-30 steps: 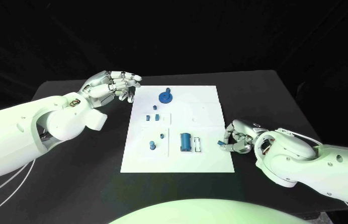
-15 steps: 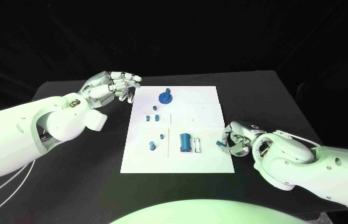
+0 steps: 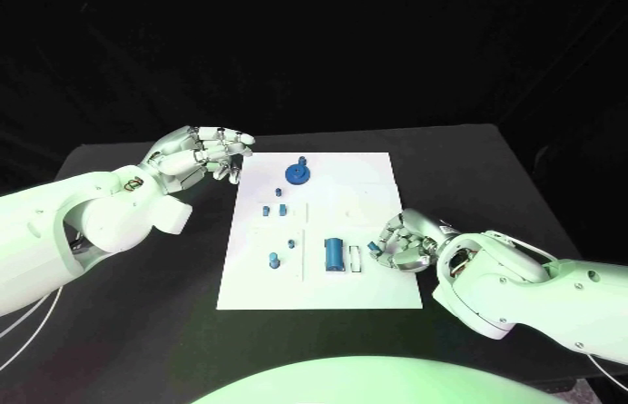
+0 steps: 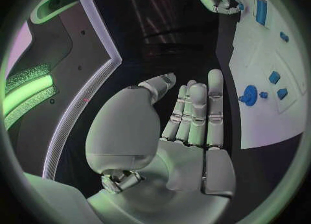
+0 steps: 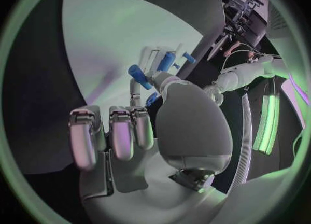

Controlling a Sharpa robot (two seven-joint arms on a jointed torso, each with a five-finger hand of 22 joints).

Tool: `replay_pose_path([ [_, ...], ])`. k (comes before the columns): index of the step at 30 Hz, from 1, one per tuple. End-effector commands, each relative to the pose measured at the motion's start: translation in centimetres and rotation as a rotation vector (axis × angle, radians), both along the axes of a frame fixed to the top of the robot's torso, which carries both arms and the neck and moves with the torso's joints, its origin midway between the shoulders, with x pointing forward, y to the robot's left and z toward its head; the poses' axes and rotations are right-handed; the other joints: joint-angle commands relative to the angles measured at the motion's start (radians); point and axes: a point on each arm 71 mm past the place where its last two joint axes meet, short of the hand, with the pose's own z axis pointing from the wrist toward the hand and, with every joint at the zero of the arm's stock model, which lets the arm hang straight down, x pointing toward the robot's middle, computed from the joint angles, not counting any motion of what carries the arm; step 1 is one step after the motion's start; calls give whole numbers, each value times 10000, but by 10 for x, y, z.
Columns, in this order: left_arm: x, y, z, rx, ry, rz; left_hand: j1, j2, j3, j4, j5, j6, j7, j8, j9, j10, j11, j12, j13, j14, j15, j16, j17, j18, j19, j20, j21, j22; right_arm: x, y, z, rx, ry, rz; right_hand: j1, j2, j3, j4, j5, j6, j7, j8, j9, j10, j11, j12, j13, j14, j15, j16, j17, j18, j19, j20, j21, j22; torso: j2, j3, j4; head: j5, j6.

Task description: Assemble the parts on the task board

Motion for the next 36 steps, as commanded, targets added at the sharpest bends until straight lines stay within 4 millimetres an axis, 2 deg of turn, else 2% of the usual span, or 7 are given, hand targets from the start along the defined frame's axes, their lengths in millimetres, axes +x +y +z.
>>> replay_pose_path([
  [1,-1,-3,1,-129,-19,-176,69,7,57,3,7,-70,-8,28,15,-102,-1,37,14,-65,-10,30,-1,76,68,10,-61,-11,1,4,-4,810,583,-479,-144,-24,1529,-1480,16,-17,-44,36,-9,870,-41,-12,2447,1025,-32,33,2635,-67,1045,-51,44,2630,-7,1,5,-18,-14],
  [7,-1,-3,1,-131,-17,-184,85,14,68,0,10,-69,-10,41,17,-101,-3,47,14,-62,-12,34,5,77,73,8,-64,-14,5,10,-10,942,977,-561,-379,-61,1406,-1483,280,12,-75,37,-6,878,-69,1,2455,1025,-61,33,2635,-67,1045,-76,44,2630,-3,-6,12,-8,-28],
  [18,-2,-3,1,-127,11,-223,97,14,74,-7,15,-70,-12,45,17,-102,-5,49,14,-63,-14,34,4,77,74,7,-64,-15,12,19,-17,928,1160,-483,-708,-67,1222,-1361,35,50,-101,-25,-55,908,-89,63,2486,1025,-78,33,2635,-67,1045,-95,44,2630,-6,3,3,27,-55],
  [24,-2,-3,1,-121,21,-227,116,14,84,-19,26,-75,-12,49,16,-105,-6,51,13,-66,-16,33,-1,78,77,5,-64,-16,13,25,-20,870,1245,-332,-1071,-185,960,-1157,-122,117,-100,-107,-130,917,-87,80,2496,1025,-78,33,2635,-67,1045,-100,44,2630,-1,5,-1,44,-72],
  [28,-2,-3,1,-117,25,-226,127,16,92,-25,34,-78,-12,50,16,-106,-7,53,12,-67,-17,32,-2,78,78,3,-64,-16,13,26,-21,855,1275,-283,-1280,-241,732,-983,-535,175,-99,-181,-198,924,-86,94,2503,1025,-75,33,2635,-67,1045,-97,44,2630,0,10,0,52,-86],
  [29,-2,-3,1,-116,27,-228,127,16,92,-25,34,-78,-12,50,16,-106,-7,53,12,-67,-17,32,-2,78,78,3,-64,-16,13,25,-21,832,1268,-291,-1404,-293,582,-860,-828,216,-96,-227,-243,932,-81,110,2512,1025,-72,33,2635,-67,1045,-95,44,2630,-2,13,5,50,-89],
  [36,-2,-3,1,-111,36,-236,127,16,92,-25,34,-78,-12,50,16,-106,-7,53,12,-67,-17,32,-2,78,78,3,-64,-16,14,23,-21,695,1247,-345,-1494,-269,453,-706,-1097,271,-98,-279,-296,934,-79,114,2514,1025,-70,33,2635,-67,1045,-92,44,2630,-7,9,-9,71,-97],
])
